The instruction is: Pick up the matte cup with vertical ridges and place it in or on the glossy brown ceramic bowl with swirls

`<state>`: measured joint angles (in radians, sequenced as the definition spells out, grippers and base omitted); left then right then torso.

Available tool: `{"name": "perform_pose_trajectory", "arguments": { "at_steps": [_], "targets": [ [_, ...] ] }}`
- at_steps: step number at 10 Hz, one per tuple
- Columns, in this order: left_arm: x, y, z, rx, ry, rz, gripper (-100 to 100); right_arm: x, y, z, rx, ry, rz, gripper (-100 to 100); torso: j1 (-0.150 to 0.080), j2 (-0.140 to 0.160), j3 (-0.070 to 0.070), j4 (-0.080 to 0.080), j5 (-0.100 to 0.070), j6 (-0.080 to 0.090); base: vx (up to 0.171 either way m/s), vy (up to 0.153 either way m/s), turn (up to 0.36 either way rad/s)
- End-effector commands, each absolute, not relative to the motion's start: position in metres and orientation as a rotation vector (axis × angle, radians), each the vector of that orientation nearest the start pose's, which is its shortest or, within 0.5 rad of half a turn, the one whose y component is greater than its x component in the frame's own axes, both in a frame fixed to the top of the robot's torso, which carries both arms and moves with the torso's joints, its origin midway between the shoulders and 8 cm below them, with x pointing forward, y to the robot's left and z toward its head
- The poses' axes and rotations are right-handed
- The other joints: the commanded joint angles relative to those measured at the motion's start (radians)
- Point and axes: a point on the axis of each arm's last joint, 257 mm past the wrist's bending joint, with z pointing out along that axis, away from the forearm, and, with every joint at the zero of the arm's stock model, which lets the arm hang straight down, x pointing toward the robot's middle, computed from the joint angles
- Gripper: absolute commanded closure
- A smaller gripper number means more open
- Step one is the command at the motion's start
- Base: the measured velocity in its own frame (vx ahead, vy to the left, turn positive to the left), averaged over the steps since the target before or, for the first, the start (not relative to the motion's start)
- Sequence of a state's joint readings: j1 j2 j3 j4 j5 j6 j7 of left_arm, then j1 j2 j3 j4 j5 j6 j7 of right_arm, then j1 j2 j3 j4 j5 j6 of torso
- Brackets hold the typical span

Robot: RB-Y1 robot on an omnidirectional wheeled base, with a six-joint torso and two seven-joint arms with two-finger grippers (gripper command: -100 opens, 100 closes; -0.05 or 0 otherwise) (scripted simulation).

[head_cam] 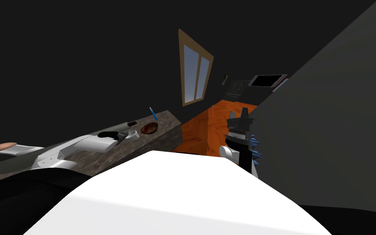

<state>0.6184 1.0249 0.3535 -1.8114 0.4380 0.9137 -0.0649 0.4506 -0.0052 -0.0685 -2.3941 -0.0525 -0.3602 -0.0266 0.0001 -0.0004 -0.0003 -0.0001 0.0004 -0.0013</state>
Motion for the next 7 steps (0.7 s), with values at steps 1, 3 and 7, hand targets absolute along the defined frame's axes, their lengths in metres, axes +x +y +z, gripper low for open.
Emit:
{"name": "perform_pose_trajectory", "arguments": {
  "at_steps": [1, 3, 7],
  "targets": [
    [0.25, 0.676, -0.267, -1.522, 1.808, 0.249, 100, 0.34, -0.298, 0.066, 0.67, 0.561, 1.319, 0, 0.0, 0.0, 0.0, 0.0, 0.0, 0.0, 0.0, 0.0, 0.0],
    [0.25, 0.676, -0.267, -1.522, 1.809, 0.249, 0, 0.34, -0.298, 0.066, 0.67, 0.561, 1.319, 0, 0.0, 0.001, 0.0, 0.0, 0.0, 0.0, 0.0, 0.0, 0.0],
    [0.271, 0.671, -0.236, -1.481, 1.792, 0.217, 100, 0.34, -0.298, 0.066, 0.67, 0.561, 1.319, 0, -0.001, 0.001, 0.001, 0.001, -0.001, 0.0, -0.011, -0.018, 0.035]
  ]
}}
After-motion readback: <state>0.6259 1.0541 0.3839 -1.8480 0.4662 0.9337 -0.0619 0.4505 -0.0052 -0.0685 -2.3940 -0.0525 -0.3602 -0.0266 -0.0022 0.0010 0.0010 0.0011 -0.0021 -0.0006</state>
